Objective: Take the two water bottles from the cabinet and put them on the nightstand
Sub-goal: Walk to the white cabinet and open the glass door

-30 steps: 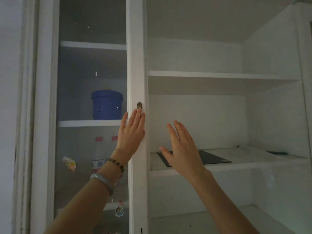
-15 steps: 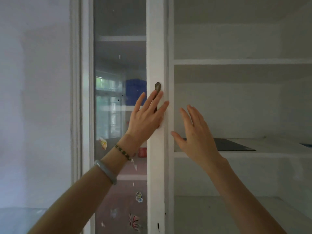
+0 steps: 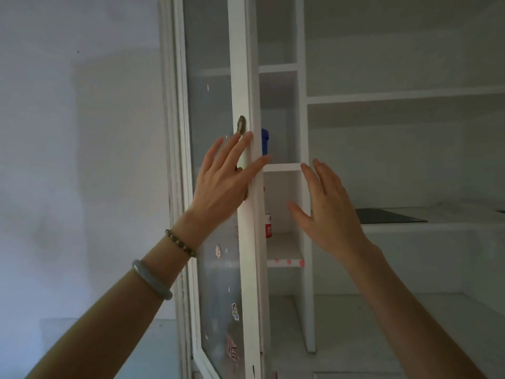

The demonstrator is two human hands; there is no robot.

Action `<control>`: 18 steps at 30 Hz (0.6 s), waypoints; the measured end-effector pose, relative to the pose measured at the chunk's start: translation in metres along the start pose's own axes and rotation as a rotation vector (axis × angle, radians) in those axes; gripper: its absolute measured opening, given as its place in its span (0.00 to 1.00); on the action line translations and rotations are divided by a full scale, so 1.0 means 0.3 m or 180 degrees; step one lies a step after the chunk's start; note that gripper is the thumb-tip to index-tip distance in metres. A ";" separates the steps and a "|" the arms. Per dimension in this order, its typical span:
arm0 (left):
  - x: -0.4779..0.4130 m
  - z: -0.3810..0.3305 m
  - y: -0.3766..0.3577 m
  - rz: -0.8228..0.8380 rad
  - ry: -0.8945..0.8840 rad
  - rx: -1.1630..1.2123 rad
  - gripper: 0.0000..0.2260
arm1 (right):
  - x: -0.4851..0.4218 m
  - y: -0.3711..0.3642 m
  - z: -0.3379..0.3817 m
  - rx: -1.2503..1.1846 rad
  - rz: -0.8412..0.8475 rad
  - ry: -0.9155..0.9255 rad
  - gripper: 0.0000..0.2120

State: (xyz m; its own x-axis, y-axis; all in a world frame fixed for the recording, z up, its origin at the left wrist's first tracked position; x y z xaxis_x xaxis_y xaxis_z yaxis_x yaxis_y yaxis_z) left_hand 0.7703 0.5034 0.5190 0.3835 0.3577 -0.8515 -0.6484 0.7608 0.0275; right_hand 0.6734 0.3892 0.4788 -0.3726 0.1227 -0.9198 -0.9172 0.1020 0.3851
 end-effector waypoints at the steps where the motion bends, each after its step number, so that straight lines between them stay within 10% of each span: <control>1: 0.019 0.032 0.035 0.0012 0.0015 0.0084 0.22 | 0.009 -0.001 0.036 -0.0012 0.0011 0.0014 0.33; 18: 0.309 0.382 0.280 0.0653 0.0746 0.0309 0.25 | 0.033 -0.095 0.487 -0.0226 0.0155 0.0392 0.33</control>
State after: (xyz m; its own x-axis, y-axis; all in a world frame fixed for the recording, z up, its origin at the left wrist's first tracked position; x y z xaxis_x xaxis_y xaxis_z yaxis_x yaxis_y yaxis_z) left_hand 0.8270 0.6625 0.5024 0.0821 0.3830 -0.9201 -0.6264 0.7379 0.2513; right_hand 0.7164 0.5317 0.4696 -0.4274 0.0035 -0.9040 -0.9037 0.0281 0.4273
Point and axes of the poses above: each hand's wrist, its own x-axis away from the middle knuckle, its own y-axis out of the back of the hand, z = x × y, the point moved 8 cm from there along -x, towards the middle knuckle, and after that the axes turned 3 degrees about -x, right-handed, at the moved point
